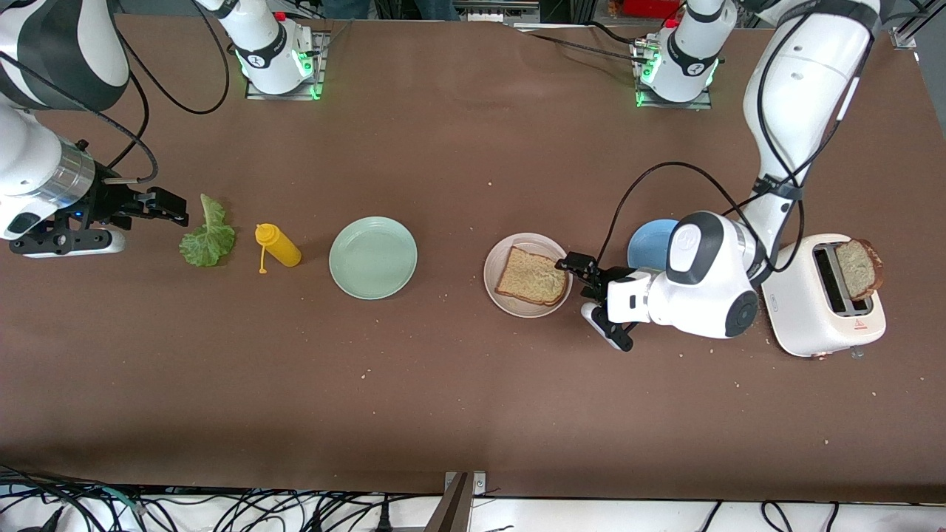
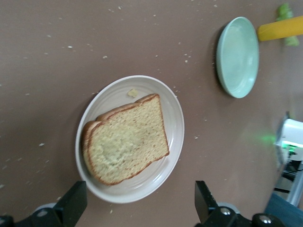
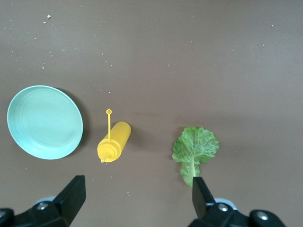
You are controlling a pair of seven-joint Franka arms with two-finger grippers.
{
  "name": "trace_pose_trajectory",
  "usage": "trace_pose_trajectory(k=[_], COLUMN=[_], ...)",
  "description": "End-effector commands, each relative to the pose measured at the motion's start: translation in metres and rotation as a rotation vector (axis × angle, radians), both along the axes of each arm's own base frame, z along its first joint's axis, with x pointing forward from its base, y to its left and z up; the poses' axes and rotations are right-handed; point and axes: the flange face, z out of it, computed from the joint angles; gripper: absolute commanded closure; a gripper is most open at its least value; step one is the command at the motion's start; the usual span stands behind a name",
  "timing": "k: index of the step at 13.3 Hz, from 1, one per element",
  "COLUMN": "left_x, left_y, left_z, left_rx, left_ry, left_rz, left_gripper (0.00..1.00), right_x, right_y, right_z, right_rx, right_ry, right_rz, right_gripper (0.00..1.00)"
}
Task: Make sandwich in beige plate with both arms
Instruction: 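Carry the toast onto the beige plate and open the left gripper, then raise the left gripper toward the toaster while the right gripper reaches the bottle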
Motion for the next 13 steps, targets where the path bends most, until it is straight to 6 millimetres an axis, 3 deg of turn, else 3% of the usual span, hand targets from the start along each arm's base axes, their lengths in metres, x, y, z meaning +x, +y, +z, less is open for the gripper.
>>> trace_pose_trajectory(k=[1, 5, 7, 10, 11, 13], left_x=[-0.011, -0.023, -0.021, 0.003, 0.007, 0.008], left_y=[-0.007, 0.022, 0.046, 0.114, 0.142, 0.178], left_z=[0.076, 0.160, 0.190, 0.227, 0.231, 0.228], left_rx=[0.200, 0.444, 0.537, 0.562, 0.570, 0.588], left_ry=[-0.086, -0.197, -0.284, -0.331, -0.326, -0.284], left_rz=[0.046, 0.052, 0.059, 0.177, 0.220, 0.258], left_gripper=[0.00, 0.00, 0.00, 0.00, 0.00, 0.00], right_x=[0.005, 0.002, -0.004, 0.002, 0.002, -0.001], right_y=[0.000, -0.004, -0.008, -0.035, -0.040, -0.052], right_z=[-0.005, -0.010, -0.014, -0.036, -0.049, -0.078], right_rx=[0.013, 0.009, 0.038, 0.125, 0.199, 0.320], right_ry=[0.001, 0.026, 0.074, 0.083, 0.079, 0.061], right_rz=[0.079, 0.177, 0.363, 0.668, 0.759, 0.884], right_gripper=[0.00, 0.00, 0.00, 0.00, 0.00, 0.00])
